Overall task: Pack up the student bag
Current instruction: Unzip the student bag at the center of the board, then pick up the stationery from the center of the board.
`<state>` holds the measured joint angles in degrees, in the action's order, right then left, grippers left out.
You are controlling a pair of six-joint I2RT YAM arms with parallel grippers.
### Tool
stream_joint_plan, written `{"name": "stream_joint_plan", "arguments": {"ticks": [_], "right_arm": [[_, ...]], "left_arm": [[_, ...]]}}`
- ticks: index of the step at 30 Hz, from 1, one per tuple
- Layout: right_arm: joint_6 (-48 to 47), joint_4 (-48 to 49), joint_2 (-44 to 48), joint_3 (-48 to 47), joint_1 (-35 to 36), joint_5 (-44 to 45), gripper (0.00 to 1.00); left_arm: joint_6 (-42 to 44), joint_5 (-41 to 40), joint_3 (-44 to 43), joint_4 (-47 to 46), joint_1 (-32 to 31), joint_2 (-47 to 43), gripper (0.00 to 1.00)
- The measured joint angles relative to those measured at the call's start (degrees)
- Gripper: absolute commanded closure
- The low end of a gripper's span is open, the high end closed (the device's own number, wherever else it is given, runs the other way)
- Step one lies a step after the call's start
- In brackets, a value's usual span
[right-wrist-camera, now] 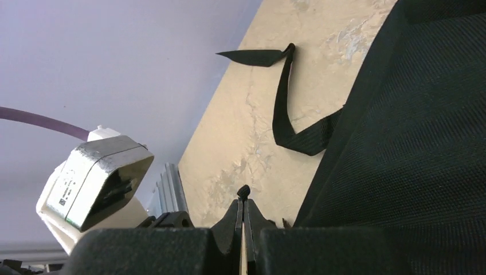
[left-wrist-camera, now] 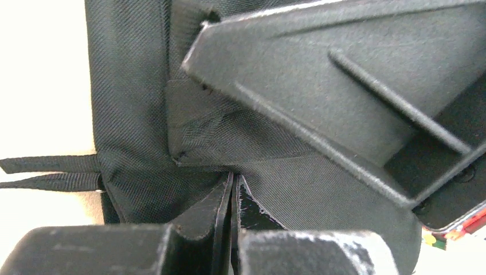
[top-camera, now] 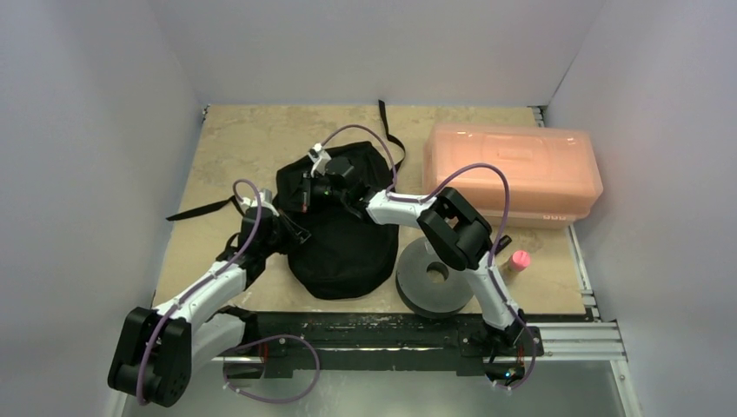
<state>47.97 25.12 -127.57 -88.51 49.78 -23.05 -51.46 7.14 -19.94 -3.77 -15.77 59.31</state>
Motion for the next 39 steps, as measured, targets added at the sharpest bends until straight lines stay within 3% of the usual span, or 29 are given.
{"name": "stream_joint_plan", "arguments": {"ticks": [1, 4, 8, 10, 14, 18, 22, 25, 27, 30, 36, 39], "right_arm": [[0.5, 0.2, -0.2, -0.2, 0.1, -0.9, 0.93], [-1.2, -3.6, 0.2, -1.0, 0.1, -1.7, 0.55], [-13.5, -21.5, 4.8, -5.1, 0.0, 6.0, 0.19], [-20.1, -29.4, 10.8, -4.4, 0.1, 12.0, 0.11], [-31.6, -38.1, 29.8, 4.6, 0.0, 25.5, 0.03], [-34.7, -39.6, 50.8, 18.7, -0.9, 33.3, 0.01], [-28.4, -42.9, 68.6, 31.3, -3.7, 39.6, 0.04], [-16.9, -51.8, 80.1, 35.7, -6.8, 49.4, 0.09], [-10.3, -57.2, 84.3, 36.0, -7.6, 54.7, 0.10], [1.0, -67.0, 87.7, 36.0, -9.1, 62.2, 0.03], [18.7, -85.2, 81.7, 36.1, -13.6, 68.1, 0.01], [22.9, -89.2, 82.4, 37.5, -16.0, 68.6, 0.01]], "left_arm": [[0.0, -0.1, 0.1, 0.1, 0.0, -0.2, 1.00], [0.0, -0.1, 0.2, 1.0, 0.0, -1.8, 0.97], [0.4, -0.1, 0.1, 3.6, 0.0, -6.3, 0.66], [1.1, -0.1, -0.3, 6.6, 0.0, -8.8, 0.53], [2.4, 0.2, -2.2, 12.5, 0.0, -13.0, 0.45], [3.4, 1.5, -4.6, 16.4, 0.0, -15.4, 0.41], [4.6, 4.4, -7.4, 18.9, 0.0, -15.5, 0.40], [4.6, 6.3, -8.5, 19.7, 0.0, -16.1, 0.40], [4.6, 7.2, -8.8, 20.1, 0.0, -16.9, 0.40], [4.7, 8.2, -9.6, 21.1, 0.0, -18.0, 0.39], [5.6, 9.7, -10.9, 22.3, 0.0, -19.2, 0.41], [5.6, 10.5, -10.9, 22.9, 0.0, -20.2, 0.41]]}}
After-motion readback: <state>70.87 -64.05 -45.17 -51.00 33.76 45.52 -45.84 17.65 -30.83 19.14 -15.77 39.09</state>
